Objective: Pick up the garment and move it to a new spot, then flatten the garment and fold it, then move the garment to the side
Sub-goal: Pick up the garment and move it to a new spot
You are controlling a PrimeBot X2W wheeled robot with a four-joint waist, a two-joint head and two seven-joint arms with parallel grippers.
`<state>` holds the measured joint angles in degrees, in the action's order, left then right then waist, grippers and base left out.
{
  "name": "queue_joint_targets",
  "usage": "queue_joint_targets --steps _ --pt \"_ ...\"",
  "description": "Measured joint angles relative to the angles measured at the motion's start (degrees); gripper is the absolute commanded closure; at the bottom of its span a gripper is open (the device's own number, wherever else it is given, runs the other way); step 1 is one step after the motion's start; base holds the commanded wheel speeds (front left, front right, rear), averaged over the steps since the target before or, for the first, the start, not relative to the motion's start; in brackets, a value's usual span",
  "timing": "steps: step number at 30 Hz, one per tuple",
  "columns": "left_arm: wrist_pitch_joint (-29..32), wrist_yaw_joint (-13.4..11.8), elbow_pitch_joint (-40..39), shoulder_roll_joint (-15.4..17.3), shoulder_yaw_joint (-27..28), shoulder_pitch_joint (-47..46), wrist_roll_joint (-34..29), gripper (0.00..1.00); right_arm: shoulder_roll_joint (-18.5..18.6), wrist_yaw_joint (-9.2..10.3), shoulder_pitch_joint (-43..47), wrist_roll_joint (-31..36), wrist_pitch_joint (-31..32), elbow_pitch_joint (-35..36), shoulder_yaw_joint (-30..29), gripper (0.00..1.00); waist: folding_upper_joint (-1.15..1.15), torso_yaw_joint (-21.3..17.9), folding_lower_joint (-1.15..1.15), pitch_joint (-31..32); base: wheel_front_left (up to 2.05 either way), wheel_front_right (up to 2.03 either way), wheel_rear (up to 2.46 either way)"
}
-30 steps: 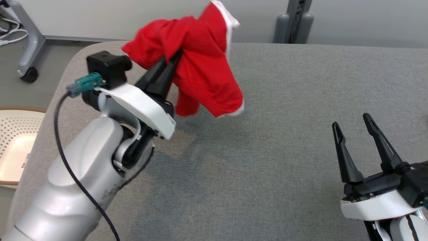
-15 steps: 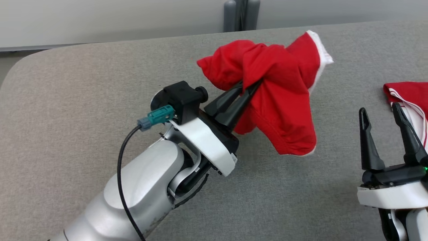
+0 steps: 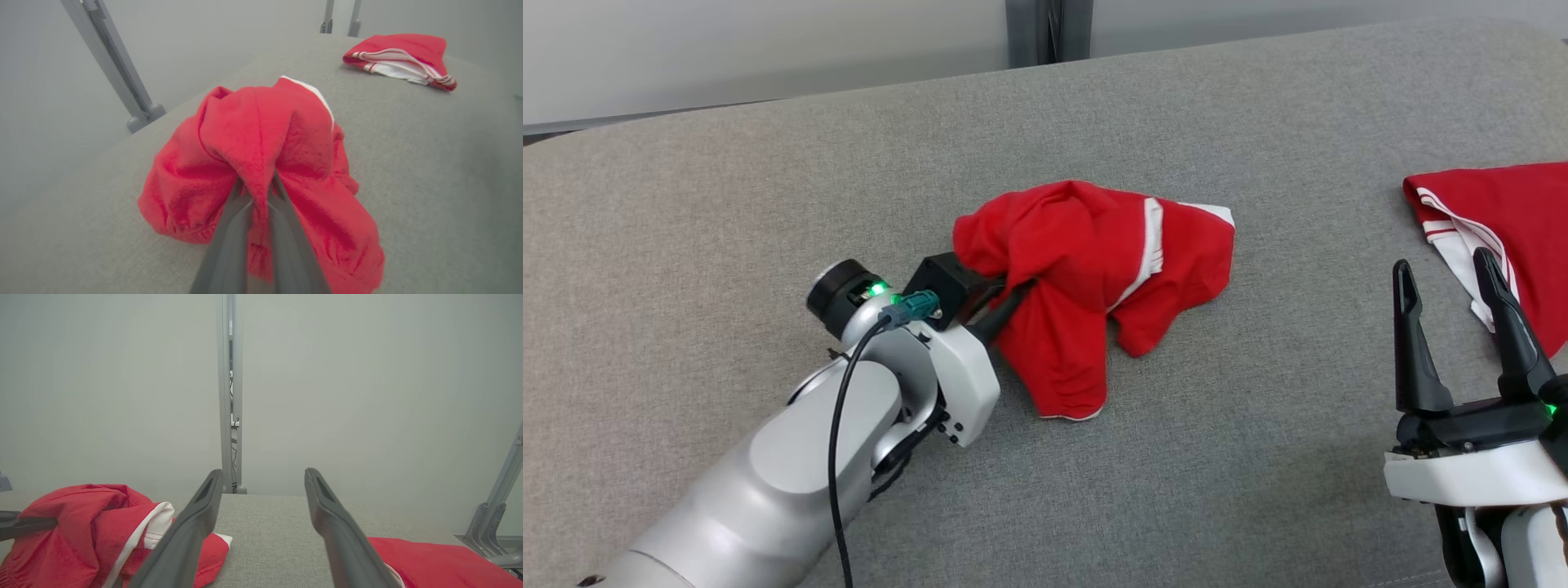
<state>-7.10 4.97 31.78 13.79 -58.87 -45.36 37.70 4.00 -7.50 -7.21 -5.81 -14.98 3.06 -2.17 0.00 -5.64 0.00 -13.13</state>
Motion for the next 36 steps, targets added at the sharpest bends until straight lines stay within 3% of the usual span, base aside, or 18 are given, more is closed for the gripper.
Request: queue_joint_targets --steps 4,5,6,9,15,21,32,36 --pt "0.11 -0.15 8.44 0.16 -1.62 -2.19 -2.38 1.0 -0.12 0.0 -0.47 0.24 0.0 -0.16 0.49 0.0 0.0 -0.3 0.0 -0.79 0.0 0.0 0.0" --pt "0.46 -0.19 10.33 -0.07 -1.68 -2.53 -2.41 0.75 -0.18 0.0 -0.47 0.24 0.0 -0.21 0.58 0.0 0.0 -0.32 0.0 -0.98 0.0 0.0 0.0" --pt "0.64 -0.92 12.56 -0.22 -1.7 -2.99 -2.54 0.0 -0.18 0.0 -0.49 0.24 0.0 -0.22 0.69 0.0 0.0 -0.34 0.0 -1.2 0.0 0.0 0.0" --pt "-0.7 -3.47 17.42 -0.92 -1.0 -4.65 -3.16 0.0 -0.22 0.0 -0.77 0.24 0.0 -0.42 0.92 0.0 0.0 -0.28 0.0 -1.77 0.0 0.0 0.0" --pt "-5.67 -4.19 22.19 -4.25 0.8 -5.52 -2.23 0.0 -0.29 0.0 -0.9 0.26 0.0 -0.91 0.97 0.0 0.0 0.9 0.0 -1.63 0.0 0.0 0.0" --pt "-7.73 -5.94 20.31 -4.68 4.44 -5.08 -1.29 0.0 -0.19 0.0 -0.71 0.27 0.0 -0.92 0.44 0.0 0.0 2.52 0.0 0.0 0.0 0.0 0.0" --pt "-7.89 -12.89 -4.19 0.97 19.28 9.09 -6.99 0.0 0.6 0.0 1.8 0.22 -0.01 -0.4 -0.15 0.0 0.0 6.84 0.0 5.06 0.0 0.0 0.0" --pt "-7.89 -14.97 -13.25 1.12 25.06 17.01 -10.32 0.0 2.11 0.0 2.6 0.22 0.0 -0.03 1.38 0.0 0.0 8.43 0.0 6.38 0.0 0.0 0.0"
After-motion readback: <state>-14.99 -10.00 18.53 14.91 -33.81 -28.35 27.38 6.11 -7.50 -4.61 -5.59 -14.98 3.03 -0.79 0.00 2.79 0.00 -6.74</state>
